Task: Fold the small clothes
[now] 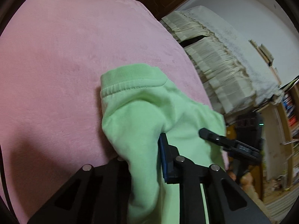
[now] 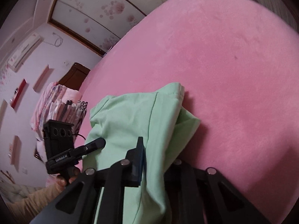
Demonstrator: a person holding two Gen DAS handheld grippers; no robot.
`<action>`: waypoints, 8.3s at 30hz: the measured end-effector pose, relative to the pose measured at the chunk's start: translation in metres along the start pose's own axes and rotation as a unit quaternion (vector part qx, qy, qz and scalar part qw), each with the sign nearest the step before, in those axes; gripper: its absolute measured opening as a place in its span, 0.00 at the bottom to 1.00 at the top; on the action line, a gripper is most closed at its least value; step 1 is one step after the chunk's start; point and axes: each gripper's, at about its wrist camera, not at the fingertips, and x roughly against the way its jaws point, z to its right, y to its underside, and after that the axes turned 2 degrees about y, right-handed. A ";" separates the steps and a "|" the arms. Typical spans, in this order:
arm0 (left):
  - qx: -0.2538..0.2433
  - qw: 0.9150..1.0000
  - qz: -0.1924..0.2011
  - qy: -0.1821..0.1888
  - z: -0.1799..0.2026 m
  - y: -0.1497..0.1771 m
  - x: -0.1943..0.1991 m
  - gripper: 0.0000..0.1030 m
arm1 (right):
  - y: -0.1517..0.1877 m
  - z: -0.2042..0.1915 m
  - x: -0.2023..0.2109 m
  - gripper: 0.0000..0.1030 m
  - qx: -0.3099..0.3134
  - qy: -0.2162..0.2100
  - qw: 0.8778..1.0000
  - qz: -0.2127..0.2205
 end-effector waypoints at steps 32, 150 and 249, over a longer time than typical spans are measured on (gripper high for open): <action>-0.135 0.953 0.223 -0.156 0.147 0.048 0.464 0.06 | 0.086 -0.441 0.184 0.08 0.275 0.029 0.946 0.168; -0.012 0.857 0.230 -0.460 -0.082 -0.091 0.571 0.91 | 0.023 -0.591 -0.081 0.40 0.219 0.092 0.970 0.060; -0.057 0.920 0.143 -0.361 0.168 0.274 0.516 0.99 | 0.323 -0.493 0.182 0.71 0.166 0.232 0.949 0.137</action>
